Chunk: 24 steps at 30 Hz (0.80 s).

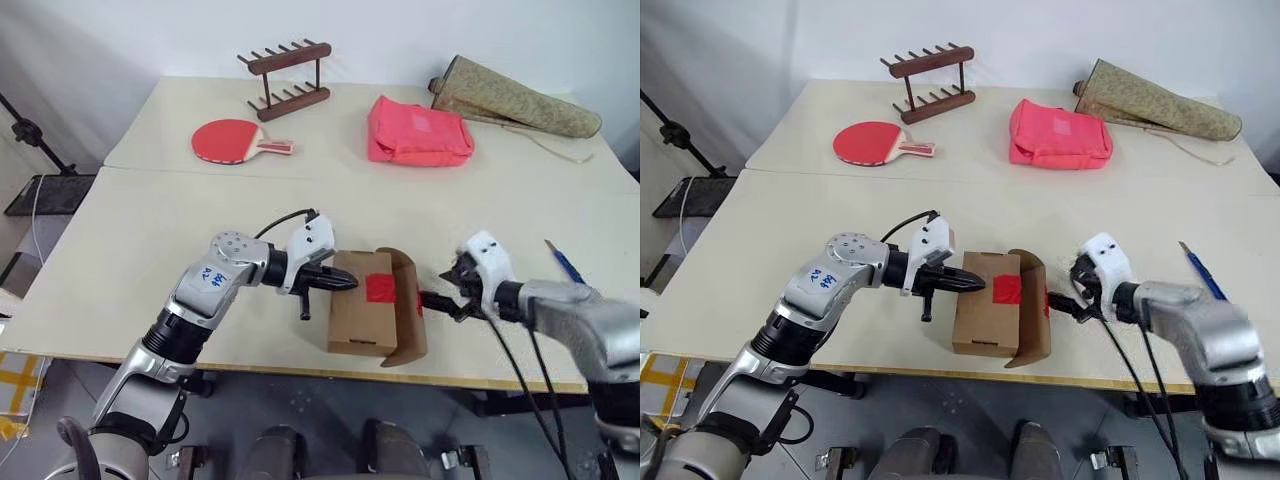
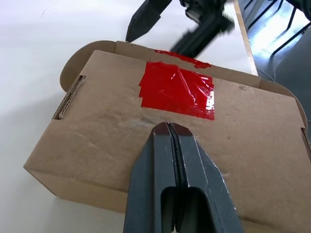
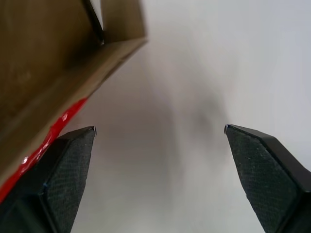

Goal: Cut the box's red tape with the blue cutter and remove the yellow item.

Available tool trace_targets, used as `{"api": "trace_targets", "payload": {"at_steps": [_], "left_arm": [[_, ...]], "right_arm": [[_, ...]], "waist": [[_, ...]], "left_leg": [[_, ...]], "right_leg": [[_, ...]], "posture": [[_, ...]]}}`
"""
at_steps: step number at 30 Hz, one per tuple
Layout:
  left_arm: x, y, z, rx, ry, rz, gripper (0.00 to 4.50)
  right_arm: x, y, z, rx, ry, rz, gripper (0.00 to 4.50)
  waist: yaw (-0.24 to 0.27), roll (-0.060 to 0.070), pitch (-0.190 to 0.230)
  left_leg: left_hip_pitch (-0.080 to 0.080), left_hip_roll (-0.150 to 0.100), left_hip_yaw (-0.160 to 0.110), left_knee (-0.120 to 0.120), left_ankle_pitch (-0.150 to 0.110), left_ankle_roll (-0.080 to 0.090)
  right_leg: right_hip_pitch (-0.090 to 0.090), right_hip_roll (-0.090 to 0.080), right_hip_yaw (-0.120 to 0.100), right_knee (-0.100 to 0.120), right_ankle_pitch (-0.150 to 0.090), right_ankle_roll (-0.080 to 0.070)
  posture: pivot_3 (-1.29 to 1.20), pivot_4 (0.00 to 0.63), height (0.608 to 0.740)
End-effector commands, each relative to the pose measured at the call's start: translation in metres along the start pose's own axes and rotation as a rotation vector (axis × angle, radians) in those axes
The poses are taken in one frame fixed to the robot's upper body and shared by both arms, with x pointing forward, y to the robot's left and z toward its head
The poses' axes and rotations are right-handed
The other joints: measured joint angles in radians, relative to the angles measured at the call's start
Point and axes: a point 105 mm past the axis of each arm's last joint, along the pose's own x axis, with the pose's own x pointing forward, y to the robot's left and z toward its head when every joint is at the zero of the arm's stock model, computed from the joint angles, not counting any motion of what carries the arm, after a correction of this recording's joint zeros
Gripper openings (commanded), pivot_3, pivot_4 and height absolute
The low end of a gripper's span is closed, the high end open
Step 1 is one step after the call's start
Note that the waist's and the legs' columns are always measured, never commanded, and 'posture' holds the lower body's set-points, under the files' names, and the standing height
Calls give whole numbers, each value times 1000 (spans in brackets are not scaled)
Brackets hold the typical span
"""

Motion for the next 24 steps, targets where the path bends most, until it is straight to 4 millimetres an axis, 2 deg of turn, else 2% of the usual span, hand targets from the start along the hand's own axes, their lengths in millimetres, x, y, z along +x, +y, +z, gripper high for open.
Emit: {"api": "trace_targets", "payload": {"at_steps": [1, 3, 6, 10, 15, 18, 21, 24], "left_arm": [[7, -8, -30, -78, 106, -30, 0], [8, -8, -29, -75, 107, -34, 0], [8, -8, -28, -72, 106, -30, 0], [9, -9, -28, -72, 104, -24, 0], [10, -10, -28, -76, 100, -19, 0], [9, -10, -28, -78, 99, -17, 0], [9, -10, -28, -82, 99, -15, 0], [9, -10, -28, -83, 98, -15, 0]], "right_arm": [[-9, -12, 9, 130, -14, 43, 4432], [-13, -23, 6, 103, 32, 15, 4432], [-21, -27, 18, 108, 22, 52, 4432], [-18, -3, 28, 199, 26, 204, 4432], [-3, 11, 16, 262, 62, 274, 4432], [7, 19, -4, 256, 141, 283, 4432], [12, 21, -8, 270, 157, 291, 4432], [19, 21, -13, 329, 163, 302, 3846]], "waist": [[0, 0, 0], [2, 0, 0], [0, 1, 0], [-1, 1, 0], [1, 1, 0], [2, 1, 0], [0, 1, 0], [0, 1, 0]], "left_leg": [[0, 0, 0, 0, 0, 0], [-1, 0, -1, -1, 0, 0], [-2, -1, -1, -2, 0, 0], [-2, -1, 1, -1, 0, 0], [-2, -1, 0, -1, 0, 0], [-3, -2, 0, -1, 0, 0], [-2, -2, 0, -1, -1, -1], [-1, -1, 0, -1, -1, -1]], "right_leg": [[0, 0, 0, 0, 0, 0], [-2, -1, 0, 1, 0, 0], [-3, -1, -1, 1, 0, 0], [-3, -1, -1, 1, 0, 0], [-3, -1, -1, 1, 0, 0], [-3, -2, -1, 2, 0, 0], [-3, -1, -1, 2, 0, 0], [-2, 0, -1, 2, 0, 0]], "posture": [[0, 150, 740], [0, 150, 740], [0, 150, 740], [0, 150, 740], [0, 150, 740], [0, 150, 740], [0, 150, 740], [0, 150, 740]]}}
